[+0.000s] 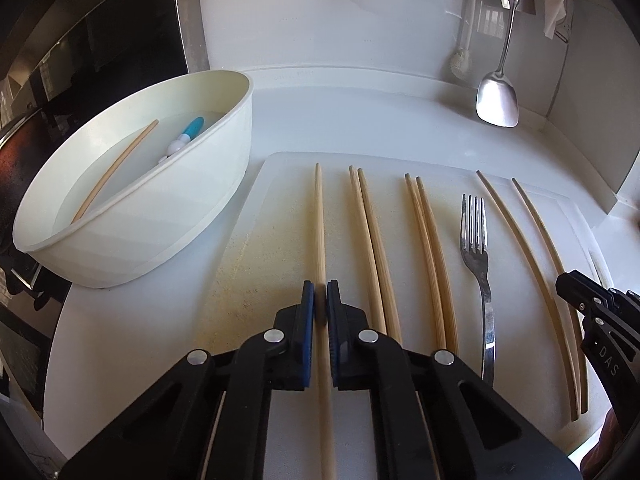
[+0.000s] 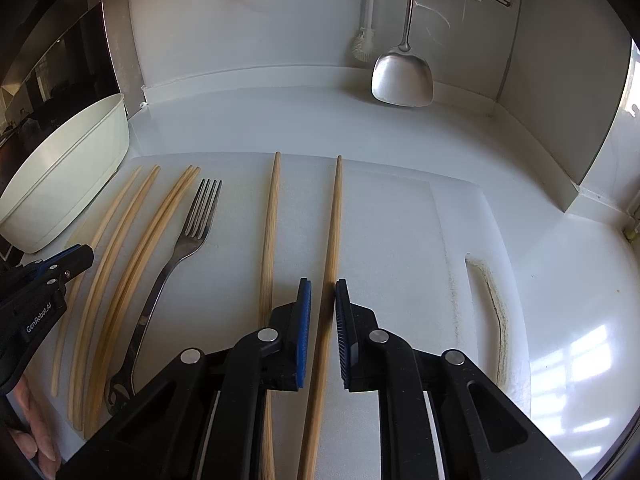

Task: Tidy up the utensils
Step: 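Grasp a chopstick with the left tool while the right tool grasps another chopstick, then lift both chopsticks and carry them over the cream basin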

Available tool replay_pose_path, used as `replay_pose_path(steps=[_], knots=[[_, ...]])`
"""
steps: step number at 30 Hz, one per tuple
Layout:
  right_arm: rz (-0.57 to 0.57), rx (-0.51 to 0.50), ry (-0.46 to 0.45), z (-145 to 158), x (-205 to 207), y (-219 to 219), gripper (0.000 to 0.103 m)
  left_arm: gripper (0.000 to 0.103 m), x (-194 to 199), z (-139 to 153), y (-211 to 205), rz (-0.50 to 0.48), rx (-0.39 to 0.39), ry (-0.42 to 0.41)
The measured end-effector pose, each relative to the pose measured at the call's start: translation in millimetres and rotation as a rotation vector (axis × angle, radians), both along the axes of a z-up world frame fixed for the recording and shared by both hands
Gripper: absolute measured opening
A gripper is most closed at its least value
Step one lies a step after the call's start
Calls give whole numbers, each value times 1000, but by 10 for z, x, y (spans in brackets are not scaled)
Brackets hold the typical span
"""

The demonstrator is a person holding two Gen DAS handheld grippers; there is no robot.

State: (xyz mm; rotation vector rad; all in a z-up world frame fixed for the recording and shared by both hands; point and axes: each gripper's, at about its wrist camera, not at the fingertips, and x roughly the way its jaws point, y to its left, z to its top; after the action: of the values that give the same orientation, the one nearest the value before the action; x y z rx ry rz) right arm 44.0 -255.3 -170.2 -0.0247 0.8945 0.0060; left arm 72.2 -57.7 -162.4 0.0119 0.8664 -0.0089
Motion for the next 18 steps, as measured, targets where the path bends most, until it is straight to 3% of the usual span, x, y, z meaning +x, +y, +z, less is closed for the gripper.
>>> replay_pose_path(steps=[13,18], knots=[[-10,41,-8,75,-46,-71,6,7,4,38,133,21,-85,43],[-13,64,-29,284,-62,-108,6,7,-30,256,164,24,-104,26]])
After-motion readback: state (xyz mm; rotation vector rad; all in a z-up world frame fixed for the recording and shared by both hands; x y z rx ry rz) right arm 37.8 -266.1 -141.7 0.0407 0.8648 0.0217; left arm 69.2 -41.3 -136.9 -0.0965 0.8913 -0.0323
